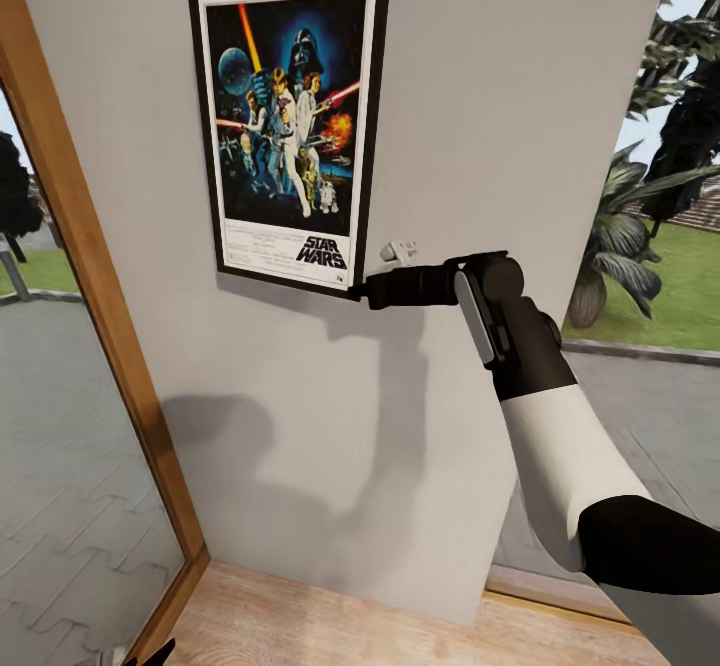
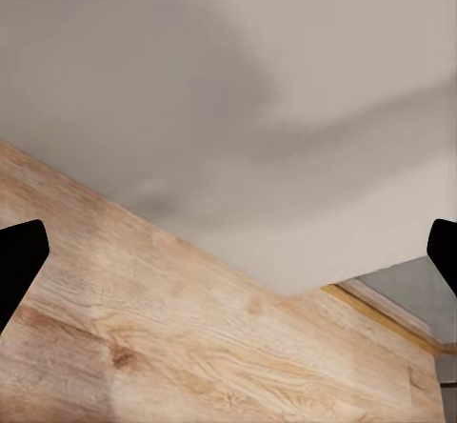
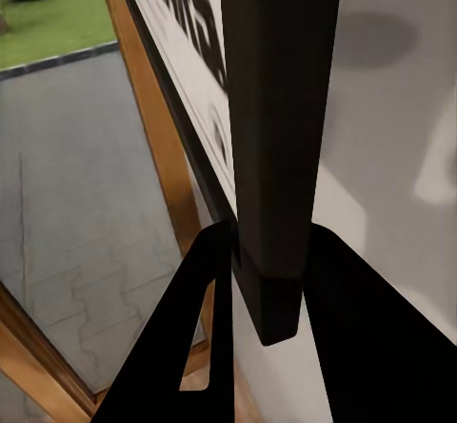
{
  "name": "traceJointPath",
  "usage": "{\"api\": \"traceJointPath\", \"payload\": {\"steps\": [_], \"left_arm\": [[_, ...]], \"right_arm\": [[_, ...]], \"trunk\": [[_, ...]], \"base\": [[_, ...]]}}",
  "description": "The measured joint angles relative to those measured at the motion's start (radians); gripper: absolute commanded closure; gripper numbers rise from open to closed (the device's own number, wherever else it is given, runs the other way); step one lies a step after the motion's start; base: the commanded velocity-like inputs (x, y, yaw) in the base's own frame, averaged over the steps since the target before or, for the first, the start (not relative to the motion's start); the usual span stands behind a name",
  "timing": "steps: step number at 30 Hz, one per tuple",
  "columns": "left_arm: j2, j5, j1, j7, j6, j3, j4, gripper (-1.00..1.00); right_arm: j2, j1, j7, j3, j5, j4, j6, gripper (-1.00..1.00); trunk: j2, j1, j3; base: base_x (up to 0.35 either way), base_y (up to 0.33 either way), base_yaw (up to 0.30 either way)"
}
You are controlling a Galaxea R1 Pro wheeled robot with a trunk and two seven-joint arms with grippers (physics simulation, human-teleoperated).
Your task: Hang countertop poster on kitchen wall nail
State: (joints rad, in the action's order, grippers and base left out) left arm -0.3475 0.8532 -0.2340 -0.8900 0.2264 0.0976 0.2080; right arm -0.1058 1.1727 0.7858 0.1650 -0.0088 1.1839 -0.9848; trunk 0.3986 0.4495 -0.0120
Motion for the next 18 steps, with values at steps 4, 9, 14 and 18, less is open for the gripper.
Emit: {"api": "traceJointPath", "payload": {"steps": [4, 9, 14, 18], "left_arm": [[0.000, 0.000, 0.000, 0.000, 0.000, 0.000, 0.000, -1.00], [0.000, 0.000, 0.000, 0.000, 0.000, 0.000, 0.000, -1.00], [0.000, 0.000, 0.000, 0.000, 0.000, 0.000, 0.000, -1.00], [0.000, 0.000, 0.000, 0.000, 0.000, 0.000, 0.000, -1.00]], "right_arm": [[0.000, 0.000, 0.000, 0.001, 0.000, 0.001, 0.000, 1.00], [-0.001, 0.000, 0.000, 0.001, 0.000, 0.002, 0.000, 1.00], [-0.001, 0.000, 0.000, 0.001, 0.000, 0.002, 0.001, 1.00], [-0.001, 0.000, 0.000, 0.002, 0.000, 0.002, 0.001, 1.00]], "trunk": [[0.000, 0.000, 0.000], [0.000, 0.000, 0.000], [0.000, 0.000, 0.000], [0.000, 0.000, 0.000]], "base": [[0.000, 0.000, 0.000], [0.000, 0.000, 0.000], [0.000, 0.000, 0.000], [0.000, 0.000, 0.000]]}}
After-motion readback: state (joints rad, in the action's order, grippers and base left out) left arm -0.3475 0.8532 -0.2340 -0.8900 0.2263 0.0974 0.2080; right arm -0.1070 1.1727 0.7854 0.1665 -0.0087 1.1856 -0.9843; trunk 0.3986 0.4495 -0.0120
